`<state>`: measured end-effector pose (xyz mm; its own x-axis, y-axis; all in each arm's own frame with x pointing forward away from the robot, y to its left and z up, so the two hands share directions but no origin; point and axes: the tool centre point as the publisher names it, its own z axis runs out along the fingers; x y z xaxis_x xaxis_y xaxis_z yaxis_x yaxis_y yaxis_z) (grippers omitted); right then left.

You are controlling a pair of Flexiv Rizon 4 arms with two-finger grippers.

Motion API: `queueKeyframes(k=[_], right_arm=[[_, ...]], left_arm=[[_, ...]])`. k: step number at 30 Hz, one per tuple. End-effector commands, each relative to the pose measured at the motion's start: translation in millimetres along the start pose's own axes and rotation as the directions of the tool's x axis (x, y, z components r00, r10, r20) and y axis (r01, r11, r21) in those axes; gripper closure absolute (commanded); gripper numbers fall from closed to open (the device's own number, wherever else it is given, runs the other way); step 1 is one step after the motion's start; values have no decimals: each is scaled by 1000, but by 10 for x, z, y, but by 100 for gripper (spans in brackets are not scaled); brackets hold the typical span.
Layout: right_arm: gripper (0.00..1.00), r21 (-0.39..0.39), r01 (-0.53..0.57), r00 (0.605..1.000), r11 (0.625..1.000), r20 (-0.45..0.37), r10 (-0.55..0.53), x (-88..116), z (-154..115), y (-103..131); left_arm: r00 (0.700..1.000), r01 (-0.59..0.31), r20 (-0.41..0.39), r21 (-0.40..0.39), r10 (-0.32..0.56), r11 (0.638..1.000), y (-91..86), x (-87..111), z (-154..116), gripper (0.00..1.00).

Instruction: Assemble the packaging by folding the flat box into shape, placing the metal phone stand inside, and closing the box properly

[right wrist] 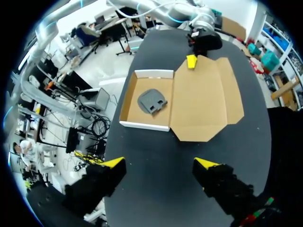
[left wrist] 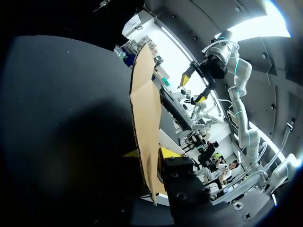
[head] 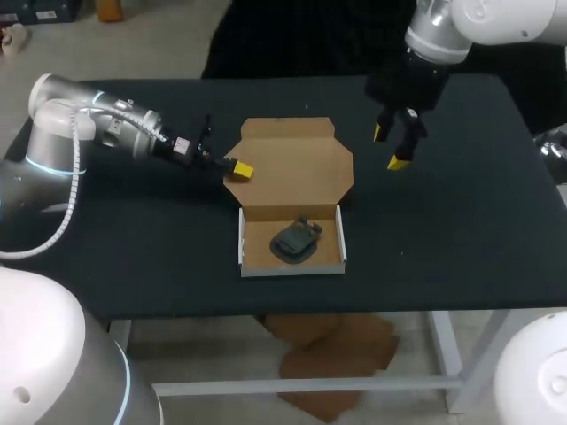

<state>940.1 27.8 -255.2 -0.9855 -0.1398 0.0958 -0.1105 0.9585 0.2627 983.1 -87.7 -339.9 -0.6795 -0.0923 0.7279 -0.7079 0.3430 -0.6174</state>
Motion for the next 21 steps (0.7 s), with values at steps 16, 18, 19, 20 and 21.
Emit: queueKeyframes(k=[16, 18, 19, 20, 21], right_arm=[[0, 12, 8, 1000, 1000, -10, -7, -19, -40, 65], [0, 13, 11, 1000, 1000, -9, -11, -22, -45, 83], [0, 14, 13, 1000, 1000, -9, -13, -23, -48, 92], [0, 14, 15, 1000, 1000, -8, -15, -24, -51, 101], [0, 15, 16, 1000, 1000, -8, -16, -25, -56, 110]], left_arm=[[996, -86, 26, -6, 86, 996, 99, 129, -2, 100], [994, -106, 30, -18, 107, 994, 120, 157, -15, 100], [994, -106, 30, -18, 107, 994, 120, 157, -15, 100], [994, -106, 30, -18, 107, 994, 120, 157, -15, 100], [994, -106, 30, -18, 107, 994, 120, 157, -15, 100]])
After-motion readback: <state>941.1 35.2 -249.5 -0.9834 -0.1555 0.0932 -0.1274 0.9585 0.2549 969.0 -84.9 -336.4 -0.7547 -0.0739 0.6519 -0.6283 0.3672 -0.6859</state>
